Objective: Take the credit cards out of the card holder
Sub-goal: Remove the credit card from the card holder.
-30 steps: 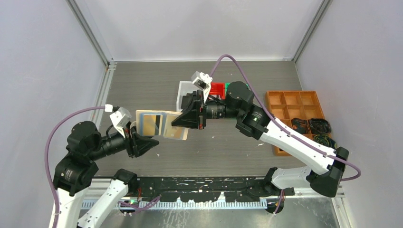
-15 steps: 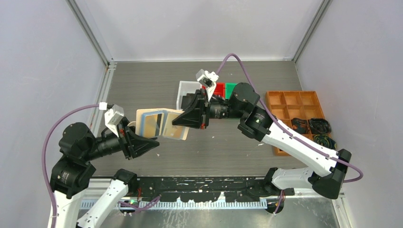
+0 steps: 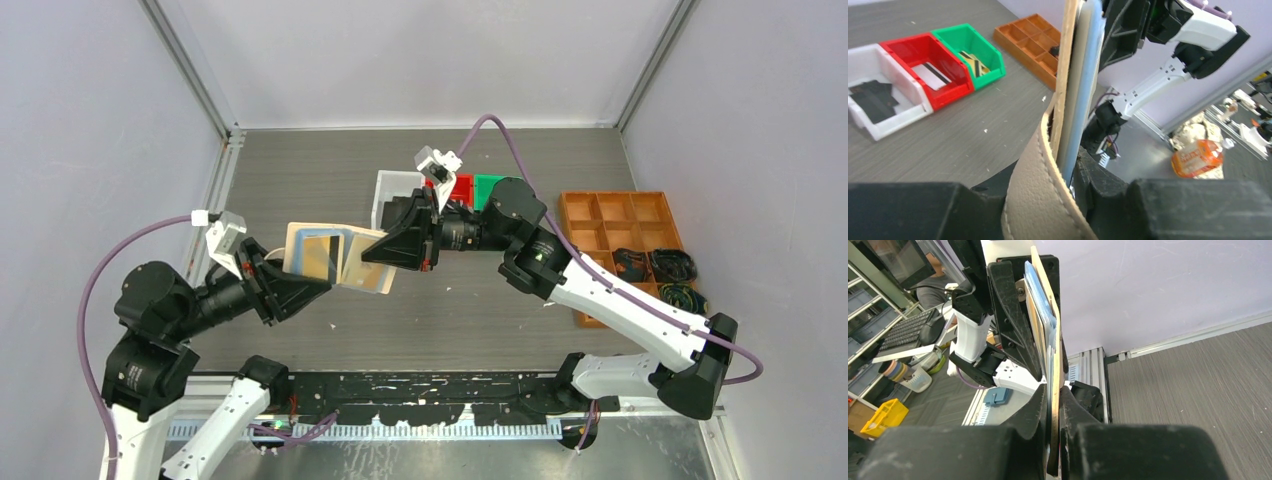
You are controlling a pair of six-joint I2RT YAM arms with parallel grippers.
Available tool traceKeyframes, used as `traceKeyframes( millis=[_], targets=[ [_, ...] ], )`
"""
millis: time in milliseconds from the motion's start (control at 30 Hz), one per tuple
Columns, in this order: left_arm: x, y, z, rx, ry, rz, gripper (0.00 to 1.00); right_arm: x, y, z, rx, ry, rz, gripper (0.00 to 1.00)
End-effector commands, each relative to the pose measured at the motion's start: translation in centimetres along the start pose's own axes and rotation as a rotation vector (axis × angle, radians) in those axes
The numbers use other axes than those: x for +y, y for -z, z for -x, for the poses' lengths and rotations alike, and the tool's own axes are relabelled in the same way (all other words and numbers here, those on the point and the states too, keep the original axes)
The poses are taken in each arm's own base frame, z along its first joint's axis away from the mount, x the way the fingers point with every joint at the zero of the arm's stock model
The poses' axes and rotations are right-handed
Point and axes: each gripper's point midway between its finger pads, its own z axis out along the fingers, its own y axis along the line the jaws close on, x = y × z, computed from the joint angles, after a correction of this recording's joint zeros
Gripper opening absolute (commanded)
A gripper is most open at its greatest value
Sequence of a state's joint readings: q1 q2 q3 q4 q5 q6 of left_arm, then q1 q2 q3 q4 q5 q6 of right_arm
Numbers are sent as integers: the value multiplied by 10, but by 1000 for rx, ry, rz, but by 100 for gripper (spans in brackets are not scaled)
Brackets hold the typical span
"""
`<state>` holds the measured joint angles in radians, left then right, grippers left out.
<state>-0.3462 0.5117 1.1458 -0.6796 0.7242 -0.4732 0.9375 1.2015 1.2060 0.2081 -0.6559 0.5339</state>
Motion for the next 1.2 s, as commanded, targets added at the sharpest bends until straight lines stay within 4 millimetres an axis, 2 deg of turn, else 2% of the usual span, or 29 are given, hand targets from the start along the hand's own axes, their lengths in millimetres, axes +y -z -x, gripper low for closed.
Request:
traceKeyframes(
  millis=[0, 233, 433, 500, 667, 800, 933, 1100, 1167],
  targets=[
    [-4, 11, 33, -133, -146, 54, 30, 15, 2, 20, -61, 40, 33, 1],
    [1, 16, 38, -169, -205, 93, 28, 17, 0, 23, -65, 22, 43, 1],
    [6, 21, 45, -216, -247, 142, 16, 15, -3, 21, -60, -10, 50, 1],
    [4, 22, 46, -212, -252, 133, 15, 13, -4, 20, -61, -19, 46, 1],
    [-15, 18, 38, -155, -213, 24, 26, 13, -7, 20, -63, -42, 60, 1],
    [-14, 17, 41, -169, -206, 32, 26, 15, -8, 20, -63, -53, 69, 1],
    [-6, 18, 51, -212, -205, 88, 20, 14, -8, 19, -66, -63, 69, 1],
    [3, 22, 64, -268, -206, 164, 6, 15, -10, 16, -72, -87, 83, 1],
    [5, 21, 63, -262, -201, 167, 2, 16, -12, 13, -68, -95, 94, 5]
  ],
)
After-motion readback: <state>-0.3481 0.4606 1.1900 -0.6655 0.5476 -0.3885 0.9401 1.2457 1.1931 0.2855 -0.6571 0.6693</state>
